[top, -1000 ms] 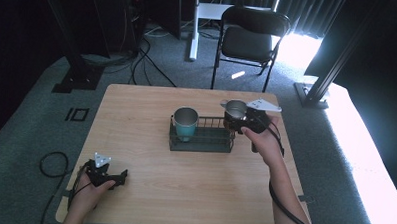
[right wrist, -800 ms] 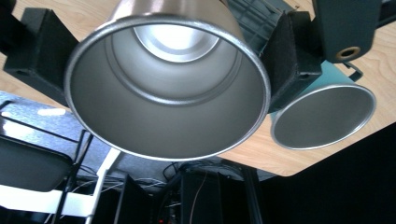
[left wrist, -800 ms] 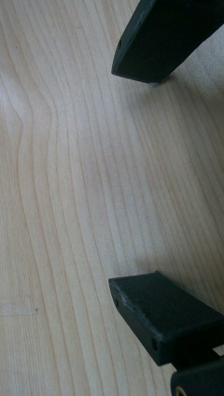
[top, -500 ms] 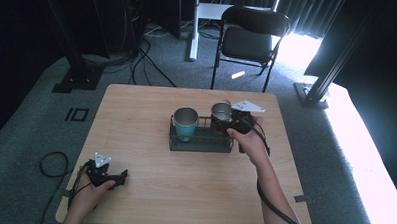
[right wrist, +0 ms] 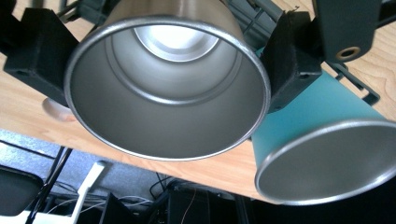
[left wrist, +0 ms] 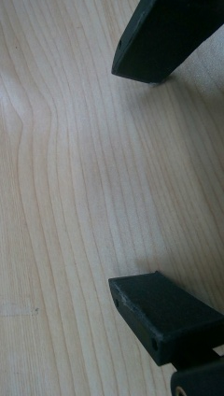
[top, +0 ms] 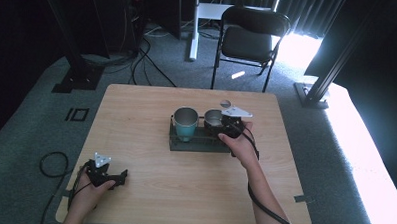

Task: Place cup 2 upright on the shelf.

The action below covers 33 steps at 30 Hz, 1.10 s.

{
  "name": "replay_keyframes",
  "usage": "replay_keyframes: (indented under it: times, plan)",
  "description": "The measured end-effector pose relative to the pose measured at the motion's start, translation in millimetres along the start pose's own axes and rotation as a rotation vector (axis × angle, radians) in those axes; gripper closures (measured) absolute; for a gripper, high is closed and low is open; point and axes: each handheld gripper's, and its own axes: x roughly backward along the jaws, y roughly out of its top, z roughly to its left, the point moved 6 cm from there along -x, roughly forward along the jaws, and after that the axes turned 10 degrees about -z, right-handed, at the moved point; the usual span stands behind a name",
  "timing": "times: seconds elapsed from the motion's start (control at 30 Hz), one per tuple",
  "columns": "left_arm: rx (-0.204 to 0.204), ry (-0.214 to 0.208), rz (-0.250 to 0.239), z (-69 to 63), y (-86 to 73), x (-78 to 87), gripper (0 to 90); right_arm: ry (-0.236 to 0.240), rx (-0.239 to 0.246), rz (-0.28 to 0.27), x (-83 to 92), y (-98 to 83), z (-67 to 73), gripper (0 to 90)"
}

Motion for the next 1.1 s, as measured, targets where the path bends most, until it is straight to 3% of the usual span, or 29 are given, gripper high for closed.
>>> replay_keyframes:
  times: [0.6, 0.97, 1.1]
  plan:
    - [0.0, 0.0, 0.0, 0.0, 0.0, 0.0, 2.6, 0.002, 0.031, 0.017, -12.3, -18.2, 5.0, 15.0]
    - [0.0, 0.0, 0.001, 0.0, 0.0, 0.0, 2.7, 0.055, 0.047, 0.021, -5.3, -23.0, 2.1, 14.6]
    - [0.0, 0.0, 0.001, 0.0, 0.0, 0.1, 2.7, 0.048, 0.049, 0.019, -2.3, -23.1, 1.7, 13.1]
